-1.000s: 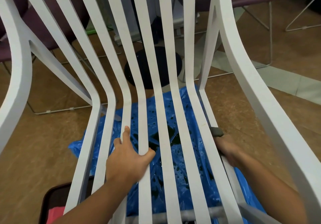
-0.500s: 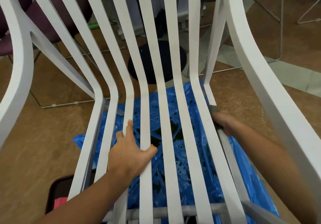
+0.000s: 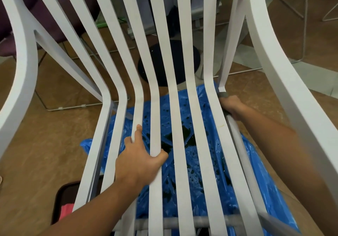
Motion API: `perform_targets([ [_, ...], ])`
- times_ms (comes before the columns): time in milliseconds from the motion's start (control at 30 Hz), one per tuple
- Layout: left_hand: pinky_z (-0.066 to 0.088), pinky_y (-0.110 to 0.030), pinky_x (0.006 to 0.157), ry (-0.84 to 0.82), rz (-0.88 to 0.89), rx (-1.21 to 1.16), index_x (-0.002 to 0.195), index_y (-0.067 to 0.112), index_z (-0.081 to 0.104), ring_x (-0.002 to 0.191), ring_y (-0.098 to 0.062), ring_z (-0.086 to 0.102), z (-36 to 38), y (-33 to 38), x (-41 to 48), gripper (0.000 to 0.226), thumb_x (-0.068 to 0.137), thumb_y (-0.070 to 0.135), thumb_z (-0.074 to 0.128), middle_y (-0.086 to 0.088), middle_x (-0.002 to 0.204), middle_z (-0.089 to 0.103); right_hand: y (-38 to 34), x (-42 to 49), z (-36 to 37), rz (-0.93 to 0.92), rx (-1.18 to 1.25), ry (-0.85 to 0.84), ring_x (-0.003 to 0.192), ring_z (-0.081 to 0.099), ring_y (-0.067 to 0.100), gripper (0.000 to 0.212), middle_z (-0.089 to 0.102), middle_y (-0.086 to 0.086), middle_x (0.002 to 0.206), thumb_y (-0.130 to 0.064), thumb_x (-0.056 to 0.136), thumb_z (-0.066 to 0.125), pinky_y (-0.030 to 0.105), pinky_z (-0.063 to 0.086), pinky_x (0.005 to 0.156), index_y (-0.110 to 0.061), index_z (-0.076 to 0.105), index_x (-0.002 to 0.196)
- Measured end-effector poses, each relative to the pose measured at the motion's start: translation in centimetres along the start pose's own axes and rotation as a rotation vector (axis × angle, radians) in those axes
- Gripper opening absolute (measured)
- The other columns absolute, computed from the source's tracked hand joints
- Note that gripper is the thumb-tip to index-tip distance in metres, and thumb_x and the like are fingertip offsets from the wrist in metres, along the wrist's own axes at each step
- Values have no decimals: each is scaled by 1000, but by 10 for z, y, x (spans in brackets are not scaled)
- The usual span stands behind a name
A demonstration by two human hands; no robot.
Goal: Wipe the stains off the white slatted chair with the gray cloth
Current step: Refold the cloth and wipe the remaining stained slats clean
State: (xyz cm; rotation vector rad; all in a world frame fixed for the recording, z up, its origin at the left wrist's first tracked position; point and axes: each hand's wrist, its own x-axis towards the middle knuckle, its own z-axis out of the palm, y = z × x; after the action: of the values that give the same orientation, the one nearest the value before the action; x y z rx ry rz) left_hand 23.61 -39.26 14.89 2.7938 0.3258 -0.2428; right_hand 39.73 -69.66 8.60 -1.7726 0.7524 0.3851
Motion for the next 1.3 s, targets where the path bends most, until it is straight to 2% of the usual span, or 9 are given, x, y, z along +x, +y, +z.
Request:
perform_targets([
  [167, 54, -34, 63, -6, -18, 6, 155, 39, 1, 83, -21, 66, -1, 2, -2, 105, 68, 75, 48, -6, 146, 40, 41, -26, -4, -26, 11, -19, 67, 62, 27, 11, 67, 15, 77, -13, 89, 68, 35, 50, 62, -3, 65, 84],
  [333, 37, -26, 50, -32, -35, 32, 156, 38, 2, 76, -19, 60, -3, 3, -1, 104, 71, 73, 50, -6, 149, 38, 87, -68, -12, -3, -16, -37, 59, 60, 28, 25, 69, 28, 74, -13, 82, 66, 40, 49, 56, 11, 66, 89],
  [433, 40, -29, 55, -32, -25, 23, 156, 37, 3, 84, -23, 64, -5, 3, -2, 104, 71, 73, 50, -9, 149, 39, 108, -106, -17, -12, -57, -41, 53, 60, 23, 14, 68, 14, 63, -12, 86, 65, 34, 47, 51, 1, 69, 80],
  [600, 48, -31, 59, -35, -12, 12, 156, 37, 3, 83, -27, 66, -6, 2, -3, 106, 68, 77, 48, -12, 152, 36, 132, -166, -23, -87, -118, -69, 40, 55, 0, 32, 62, -5, 46, 9, 91, 56, 16, 44, 42, -8, 62, 64],
  [733, 57, -37, 65, -40, -17, -8, 156, 38, 3, 82, -28, 68, -7, 3, -4, 106, 68, 77, 47, -13, 156, 32, 149, -180, -30, -85, -187, -85, 45, 56, 1, 43, 63, -6, 50, 5, 87, 62, 29, 50, 53, -23, 66, 55],
  [1000, 55, -44, 88, 27, 14, -92, 156, 30, 14, 122, -30, 53, -10, 2, -10, 101, 75, 79, 50, -11, 144, 40, 123, -205, -63, -38, -189, -70, 39, 47, 16, 25, 50, 8, 54, 0, 98, 49, 25, 38, 40, -7, 56, 76],
  [1133, 43, -46, 106, 151, 108, -134, 146, 25, 38, 134, -28, 36, -12, -3, -14, 79, 85, 72, 51, -10, 146, 40, 87, -213, -98, -33, 143, 49, 48, 56, 24, 23, 58, 18, 76, -8, 103, 47, 30, 44, 49, -21, 50, 85],
  [1200, 38, -45, 109, 214, 172, -134, 139, 25, 49, 136, -25, 34, -14, -4, -17, 65, 89, 66, 52, -5, 146, 43, 61, -221, -122, -84, 261, 124, 59, 66, 26, 6, 67, 25, 93, -13, 100, 54, 30, 54, 47, -19, 57, 99],
  [1300, 38, -40, 107, 246, 244, -220, 125, 28, 60, 130, -18, 39, -28, 2, -27, 40, 92, 52, 57, 5, 135, 50, 16, -242, -156, -153, 556, 229, 62, 69, 25, 19, 66, 21, 95, -13, 93, 62, 34, 56, 50, -11, 60, 112],
])
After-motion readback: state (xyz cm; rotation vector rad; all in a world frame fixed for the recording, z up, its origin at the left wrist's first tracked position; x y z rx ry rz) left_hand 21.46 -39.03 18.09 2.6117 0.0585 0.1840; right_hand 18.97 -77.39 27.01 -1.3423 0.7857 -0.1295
